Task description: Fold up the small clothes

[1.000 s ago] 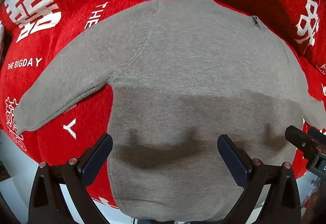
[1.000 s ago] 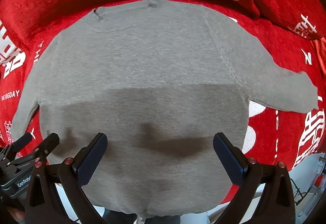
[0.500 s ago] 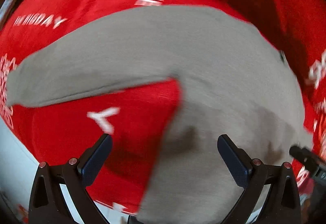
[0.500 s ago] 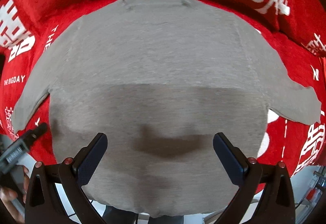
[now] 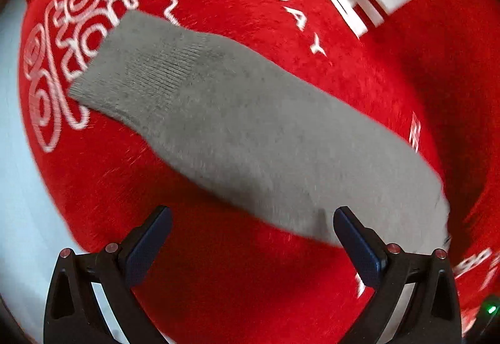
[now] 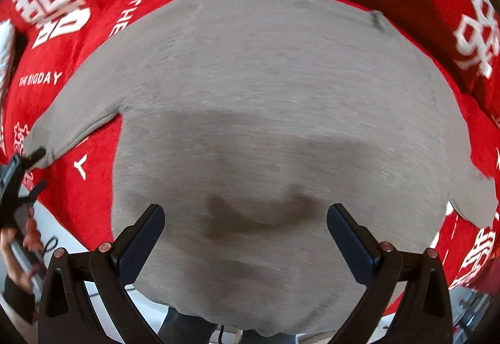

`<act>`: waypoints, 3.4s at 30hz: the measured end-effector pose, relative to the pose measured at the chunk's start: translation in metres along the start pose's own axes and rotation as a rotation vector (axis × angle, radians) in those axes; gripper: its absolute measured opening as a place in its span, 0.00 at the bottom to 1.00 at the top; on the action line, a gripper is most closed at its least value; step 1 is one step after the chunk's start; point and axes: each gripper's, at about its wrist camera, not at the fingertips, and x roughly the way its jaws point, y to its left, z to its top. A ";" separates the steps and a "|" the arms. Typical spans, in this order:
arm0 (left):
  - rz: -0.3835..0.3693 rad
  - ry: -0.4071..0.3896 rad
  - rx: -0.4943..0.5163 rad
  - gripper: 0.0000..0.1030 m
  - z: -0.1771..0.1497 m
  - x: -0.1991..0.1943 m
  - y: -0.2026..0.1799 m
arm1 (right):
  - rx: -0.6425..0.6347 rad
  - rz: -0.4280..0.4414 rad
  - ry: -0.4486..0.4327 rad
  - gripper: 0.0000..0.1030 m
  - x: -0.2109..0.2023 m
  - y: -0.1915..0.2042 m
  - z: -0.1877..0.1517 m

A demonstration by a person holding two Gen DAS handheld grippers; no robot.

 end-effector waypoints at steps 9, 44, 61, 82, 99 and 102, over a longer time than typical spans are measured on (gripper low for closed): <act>-0.126 -0.049 -0.064 0.62 0.016 0.009 0.003 | -0.051 0.017 0.019 1.00 0.008 0.030 0.005; -0.355 0.116 0.962 0.06 -0.185 0.022 -0.394 | 0.399 0.090 -0.045 1.00 -0.006 -0.162 -0.058; -0.072 -0.069 0.934 0.74 -0.151 -0.022 -0.343 | 0.091 -0.063 -0.195 1.00 -0.022 -0.122 0.019; 0.205 -0.043 0.751 0.95 -0.107 0.030 -0.273 | 0.450 0.241 -0.321 0.08 0.010 -0.168 0.047; 0.153 -0.003 0.762 0.95 -0.063 0.037 -0.308 | 0.869 0.378 -0.290 0.47 0.028 -0.260 0.001; 0.130 0.023 0.800 0.95 -0.057 0.041 -0.322 | 0.838 0.521 -0.285 0.47 0.024 -0.237 -0.011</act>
